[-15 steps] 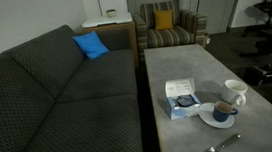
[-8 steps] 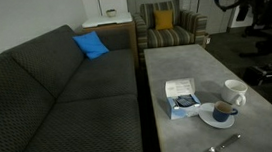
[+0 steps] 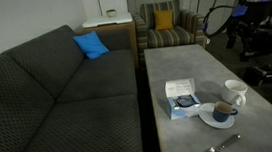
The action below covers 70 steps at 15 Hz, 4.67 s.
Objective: Remove the blue mug from the white plate and place it on the table
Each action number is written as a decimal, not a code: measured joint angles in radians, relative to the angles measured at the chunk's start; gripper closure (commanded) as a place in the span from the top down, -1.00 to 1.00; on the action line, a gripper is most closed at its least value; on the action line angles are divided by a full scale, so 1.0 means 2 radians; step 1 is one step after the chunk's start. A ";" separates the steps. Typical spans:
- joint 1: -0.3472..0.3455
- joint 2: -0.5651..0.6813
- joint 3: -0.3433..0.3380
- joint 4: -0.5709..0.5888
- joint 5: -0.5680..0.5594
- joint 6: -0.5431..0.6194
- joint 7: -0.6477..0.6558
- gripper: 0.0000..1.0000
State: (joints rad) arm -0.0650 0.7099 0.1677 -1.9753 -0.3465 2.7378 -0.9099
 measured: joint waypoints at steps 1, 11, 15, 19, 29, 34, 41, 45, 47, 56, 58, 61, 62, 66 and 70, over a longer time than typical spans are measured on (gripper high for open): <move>-0.001 0.010 0.000 0.010 0.005 -0.008 -0.006 1.00; 0.016 0.027 -0.008 0.034 -0.007 -0.024 -0.008 1.00; 0.033 0.040 -0.018 0.042 -0.025 -0.025 -0.022 1.00; 0.018 0.093 -0.013 0.077 -0.018 -0.026 -0.084 1.00; 0.010 0.218 -0.018 0.200 -0.005 -0.081 -0.146 1.00; 0.010 0.248 -0.019 0.224 -0.002 -0.088 -0.146 1.00; 0.040 0.254 -0.041 0.227 -0.011 -0.075 -0.130 1.00; 0.058 0.275 -0.047 0.226 -0.018 -0.046 -0.121 1.00; 0.058 0.283 -0.047 0.226 -0.018 -0.043 -0.121 1.00; 0.050 0.292 -0.065 0.212 -0.016 -0.006 -0.101 1.00; 0.048 0.301 -0.067 0.214 -0.005 0.007 -0.067 1.00; 0.043 0.325 -0.067 0.225 0.007 0.022 -0.019 1.00; 0.041 0.333 -0.067 0.229 0.008 0.027 -0.005 1.00; 0.035 0.353 -0.067 0.242 0.008 0.046 0.040 1.00; 0.033 0.356 -0.070 0.248 0.007 0.057 0.067 1.00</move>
State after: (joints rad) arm 0.0004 1.4228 0.0287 -1.4797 -0.3321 2.8526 -0.7766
